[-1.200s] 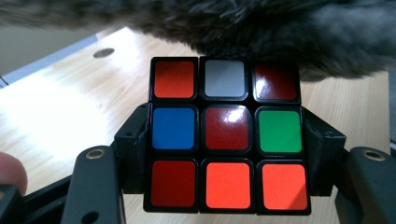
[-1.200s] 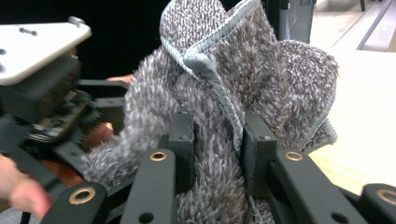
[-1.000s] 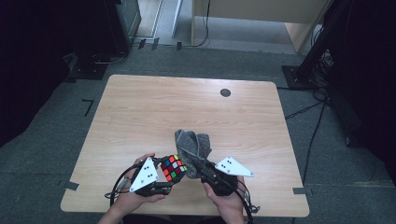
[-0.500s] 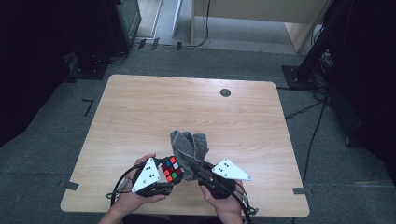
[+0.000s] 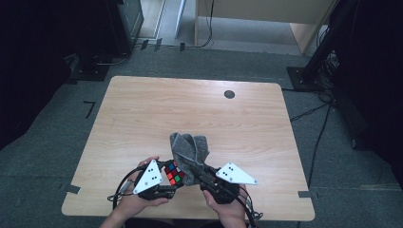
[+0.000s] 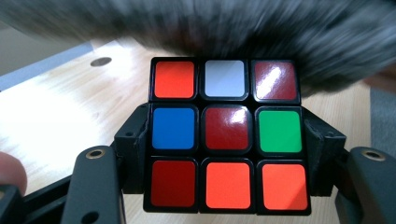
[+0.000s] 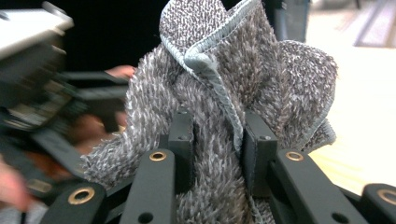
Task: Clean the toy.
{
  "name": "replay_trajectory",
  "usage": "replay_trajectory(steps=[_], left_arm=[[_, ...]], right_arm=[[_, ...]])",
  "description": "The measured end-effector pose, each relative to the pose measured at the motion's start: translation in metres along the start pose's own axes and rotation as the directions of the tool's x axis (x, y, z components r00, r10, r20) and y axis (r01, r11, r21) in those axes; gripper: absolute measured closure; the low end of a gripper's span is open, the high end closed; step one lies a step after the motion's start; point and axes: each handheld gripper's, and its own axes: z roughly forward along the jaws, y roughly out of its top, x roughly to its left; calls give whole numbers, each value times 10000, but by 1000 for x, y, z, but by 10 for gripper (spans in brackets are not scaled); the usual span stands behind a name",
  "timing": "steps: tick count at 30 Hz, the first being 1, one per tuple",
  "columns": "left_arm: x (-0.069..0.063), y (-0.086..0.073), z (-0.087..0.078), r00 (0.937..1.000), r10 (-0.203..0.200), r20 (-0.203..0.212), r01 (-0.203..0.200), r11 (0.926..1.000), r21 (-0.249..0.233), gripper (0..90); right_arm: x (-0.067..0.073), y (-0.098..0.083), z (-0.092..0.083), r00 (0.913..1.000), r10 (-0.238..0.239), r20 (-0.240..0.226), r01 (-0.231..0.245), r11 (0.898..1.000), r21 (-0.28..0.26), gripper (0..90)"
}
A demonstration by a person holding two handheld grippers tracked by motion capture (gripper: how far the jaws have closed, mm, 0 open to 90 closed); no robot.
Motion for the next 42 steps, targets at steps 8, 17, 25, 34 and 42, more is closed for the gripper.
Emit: replay_trajectory(steps=[8,17,25,34,42], left_arm=[[1,-3,4,9994,-104,319,99,9998,181,342],[1,0,0,9997,-60,238,60,10000,-23,342],[1,-6,6,9999,-124,96,121,9996,248,341],[1,-3,2,9998,-163,-120,164,9998,149,342],[2,-4,1,9993,-374,44,374,9993,31,342]], right_arm=[[1,2,-1,9996,278,-47,-278,9996,-62,698],[-4,-3,3,9988,-339,360,342,9994,-80,695],[8,3,-3,9978,-652,-96,643,9952,-733,685],[-3,-7,5,9982,-522,284,528,9984,-198,681],[-2,-3,2,9995,-277,154,282,9991,-303,684]])
